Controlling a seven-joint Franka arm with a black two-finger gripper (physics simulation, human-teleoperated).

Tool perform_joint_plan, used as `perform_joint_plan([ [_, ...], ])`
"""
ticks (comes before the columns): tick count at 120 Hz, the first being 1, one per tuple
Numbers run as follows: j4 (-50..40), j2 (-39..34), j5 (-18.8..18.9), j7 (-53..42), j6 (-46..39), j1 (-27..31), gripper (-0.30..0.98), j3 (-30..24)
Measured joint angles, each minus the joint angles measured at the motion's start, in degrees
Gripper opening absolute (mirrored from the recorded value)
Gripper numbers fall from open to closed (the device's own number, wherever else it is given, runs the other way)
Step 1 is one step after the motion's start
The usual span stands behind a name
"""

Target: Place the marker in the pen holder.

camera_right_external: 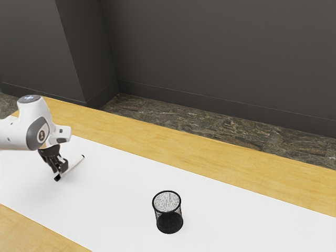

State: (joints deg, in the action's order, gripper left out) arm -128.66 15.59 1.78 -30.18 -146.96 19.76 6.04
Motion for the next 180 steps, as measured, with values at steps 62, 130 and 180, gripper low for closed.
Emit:
perform_joint_plan([
  [62,0.87,1.14,-0.03,-2.24,-1.03,10.83,0.02,-9.78],
  [130,-5.29,-27.54,6.41,4.37,18.09,-26.44,-0.04,-12.23],
  [180,-6.14,-32.19,3.01,14.33,25.94,-30.06,-0.03,-20.67],
])
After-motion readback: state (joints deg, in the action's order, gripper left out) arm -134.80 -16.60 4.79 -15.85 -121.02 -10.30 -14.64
